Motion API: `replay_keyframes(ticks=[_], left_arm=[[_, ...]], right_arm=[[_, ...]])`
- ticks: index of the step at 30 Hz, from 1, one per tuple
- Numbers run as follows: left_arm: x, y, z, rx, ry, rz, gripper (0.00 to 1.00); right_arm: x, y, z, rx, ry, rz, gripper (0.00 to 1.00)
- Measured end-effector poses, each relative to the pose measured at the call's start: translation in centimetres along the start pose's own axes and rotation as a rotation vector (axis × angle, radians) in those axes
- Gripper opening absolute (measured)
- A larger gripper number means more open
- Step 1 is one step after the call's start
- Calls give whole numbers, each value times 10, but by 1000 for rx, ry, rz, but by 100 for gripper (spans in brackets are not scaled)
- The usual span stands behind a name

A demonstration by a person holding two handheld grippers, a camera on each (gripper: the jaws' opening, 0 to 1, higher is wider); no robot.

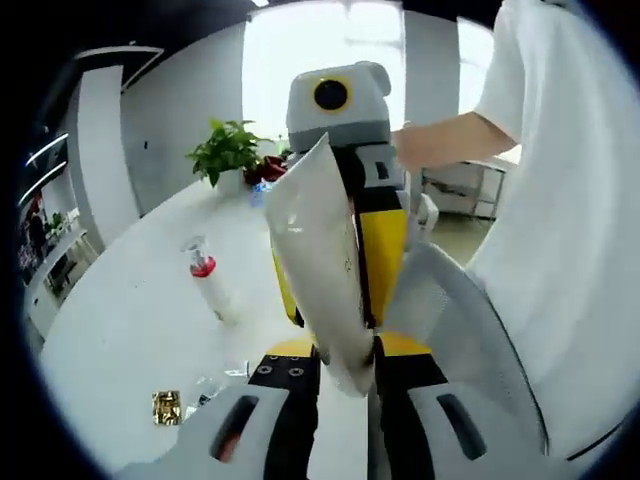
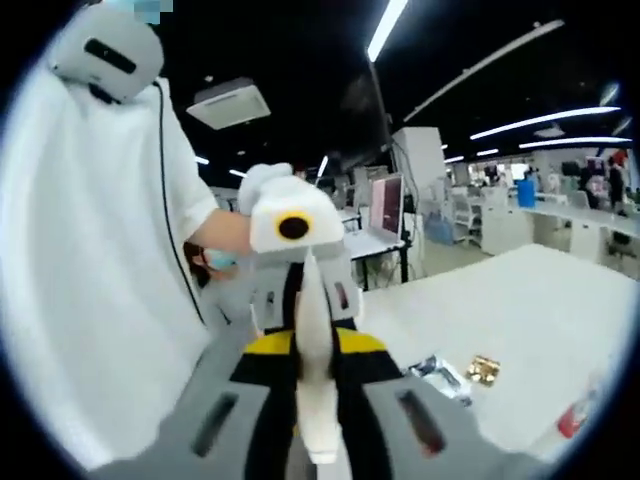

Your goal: Arrange the skincare products in the storage area until every visible bottle or jar stands upright without overlapping.

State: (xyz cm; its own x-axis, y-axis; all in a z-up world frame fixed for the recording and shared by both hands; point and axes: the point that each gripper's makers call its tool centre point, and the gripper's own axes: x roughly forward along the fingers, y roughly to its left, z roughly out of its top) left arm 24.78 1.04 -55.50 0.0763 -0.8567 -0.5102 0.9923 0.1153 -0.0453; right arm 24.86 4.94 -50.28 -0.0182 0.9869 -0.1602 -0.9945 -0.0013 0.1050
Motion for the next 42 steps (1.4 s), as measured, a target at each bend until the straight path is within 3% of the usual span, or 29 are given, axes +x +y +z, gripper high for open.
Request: replay_keyframes(ticks=[10, 22, 31, 33, 36, 42], left_arm=[[10, 25, -2, 15, 10, 28, 15], [27, 54, -5, 49, 22, 21, 15], [42, 74, -6, 54, 27, 5, 15], [46, 81, -7, 58, 31, 4, 15], [55, 98, -8, 41, 27, 18, 15], [68, 127, -8, 58, 34, 43, 15]], right_arm=[[-5, -24, -6, 2, 7, -61, 15], [-15, -61, -18, 63, -14, -220, 21], [-32, -82, -28, 100, -38, -332, 42], [-42, -92, -28, 112, -60, -391, 47], [-55, -102, -32, 142, -84, -461, 57], [-73, -110, -52, 170, -59, -562, 71]])
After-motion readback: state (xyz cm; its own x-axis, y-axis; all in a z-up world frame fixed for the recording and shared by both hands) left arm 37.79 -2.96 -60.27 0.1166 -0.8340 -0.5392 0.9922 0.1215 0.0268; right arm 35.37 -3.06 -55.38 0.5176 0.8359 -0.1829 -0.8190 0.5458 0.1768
